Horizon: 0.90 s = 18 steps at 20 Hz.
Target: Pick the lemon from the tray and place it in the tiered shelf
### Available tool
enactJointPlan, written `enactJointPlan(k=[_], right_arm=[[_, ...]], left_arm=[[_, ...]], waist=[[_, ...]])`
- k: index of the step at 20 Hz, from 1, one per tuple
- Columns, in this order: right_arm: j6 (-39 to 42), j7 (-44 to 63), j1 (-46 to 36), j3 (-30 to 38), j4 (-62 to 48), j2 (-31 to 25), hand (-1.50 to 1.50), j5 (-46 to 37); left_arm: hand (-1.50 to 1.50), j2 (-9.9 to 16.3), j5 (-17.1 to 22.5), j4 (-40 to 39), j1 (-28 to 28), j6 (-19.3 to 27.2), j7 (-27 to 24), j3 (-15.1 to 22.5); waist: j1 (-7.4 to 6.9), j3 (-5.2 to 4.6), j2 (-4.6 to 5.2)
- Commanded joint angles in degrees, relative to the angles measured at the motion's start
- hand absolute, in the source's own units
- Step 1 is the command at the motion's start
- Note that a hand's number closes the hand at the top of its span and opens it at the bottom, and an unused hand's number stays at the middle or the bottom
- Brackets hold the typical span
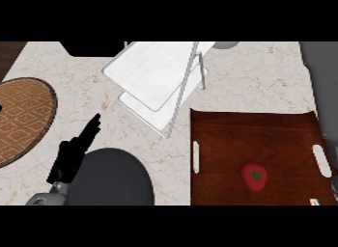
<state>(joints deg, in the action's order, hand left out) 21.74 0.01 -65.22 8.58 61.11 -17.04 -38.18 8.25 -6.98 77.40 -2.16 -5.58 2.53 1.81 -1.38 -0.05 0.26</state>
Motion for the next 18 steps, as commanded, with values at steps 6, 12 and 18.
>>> enactJointPlan(k=[6,12,18], right_arm=[[-11.7,-6.9,-13.2,-1.9,-23.7,4.1,1.5,-6.1],[-15.4,-7.7,-18.0,-4.3,-33.6,9.0,1.5,-9.6],[-16.8,-9.5,-21.3,-3.6,-42.1,10.7,1.5,-10.5]], left_arm=[[0.0,-1.0,-0.6,0.7,-3.2,-0.4,2.9,1.1],[0.0,0.8,0.2,-0.4,-1.7,-1.7,-0.7,-0.6],[0.0,0.1,-0.3,2.3,-0.9,-1.6,0.6,0.6]], waist=[[-1.58,0.01,0.68],[-2.12,-0.06,0.93],[-2.69,-0.03,1.05]])
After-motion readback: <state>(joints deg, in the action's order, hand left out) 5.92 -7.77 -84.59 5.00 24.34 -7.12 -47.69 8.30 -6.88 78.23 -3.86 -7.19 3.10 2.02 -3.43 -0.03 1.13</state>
